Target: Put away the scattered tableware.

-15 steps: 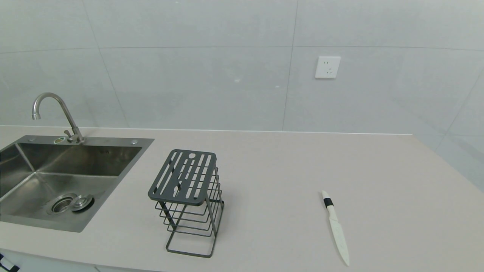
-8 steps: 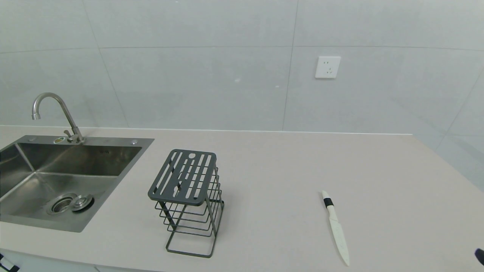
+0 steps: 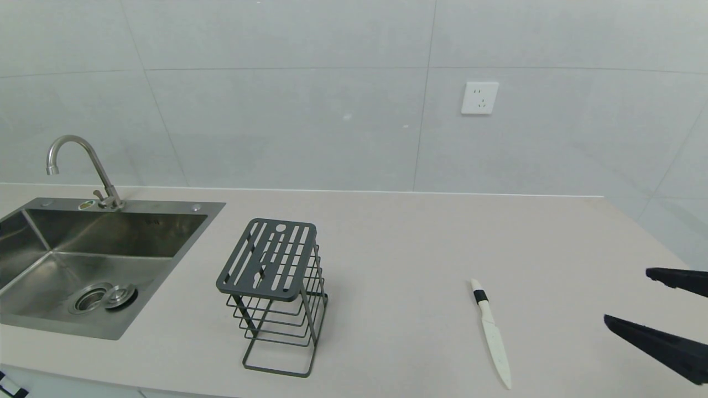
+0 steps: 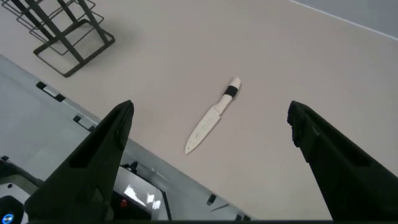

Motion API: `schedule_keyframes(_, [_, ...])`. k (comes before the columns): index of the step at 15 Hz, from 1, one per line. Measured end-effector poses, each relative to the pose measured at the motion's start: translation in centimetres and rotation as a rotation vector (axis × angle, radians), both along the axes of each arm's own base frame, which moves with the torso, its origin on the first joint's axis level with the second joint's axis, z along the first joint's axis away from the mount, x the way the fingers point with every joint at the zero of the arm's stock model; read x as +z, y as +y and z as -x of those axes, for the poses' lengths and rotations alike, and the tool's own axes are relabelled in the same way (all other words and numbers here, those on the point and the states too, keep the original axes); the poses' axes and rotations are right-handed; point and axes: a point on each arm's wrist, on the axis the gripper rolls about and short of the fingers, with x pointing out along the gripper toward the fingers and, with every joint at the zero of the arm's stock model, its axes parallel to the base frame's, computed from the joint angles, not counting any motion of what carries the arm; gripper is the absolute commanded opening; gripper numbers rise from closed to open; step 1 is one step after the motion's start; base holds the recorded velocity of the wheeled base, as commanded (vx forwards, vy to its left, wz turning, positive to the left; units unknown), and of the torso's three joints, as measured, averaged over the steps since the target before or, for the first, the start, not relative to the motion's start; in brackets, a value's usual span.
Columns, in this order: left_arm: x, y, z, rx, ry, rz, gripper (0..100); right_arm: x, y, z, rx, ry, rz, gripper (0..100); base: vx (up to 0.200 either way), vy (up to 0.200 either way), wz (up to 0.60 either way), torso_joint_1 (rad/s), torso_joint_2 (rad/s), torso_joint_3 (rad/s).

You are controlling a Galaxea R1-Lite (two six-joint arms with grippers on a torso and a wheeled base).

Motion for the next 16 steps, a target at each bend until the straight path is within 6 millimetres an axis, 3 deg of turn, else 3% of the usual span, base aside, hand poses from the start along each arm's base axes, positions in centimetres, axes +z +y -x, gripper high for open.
schedule_keyframes(4, [0.0,0.0,0.0,0.0,0.0,-0.001,100,-0.5,2.2,-3.0,-0.01,0.096,0.062,100,0.0,0.0,0.0,0.0,0.0,0.0])
schedule_keyframes(16, [0.0,0.0,0.0,0.0,0.001,-0.001,100,-4.7,5.9,-7.9,-0.243,0.378,0.03,100,0.0,0.0,0.0,0.0,0.0,0.0])
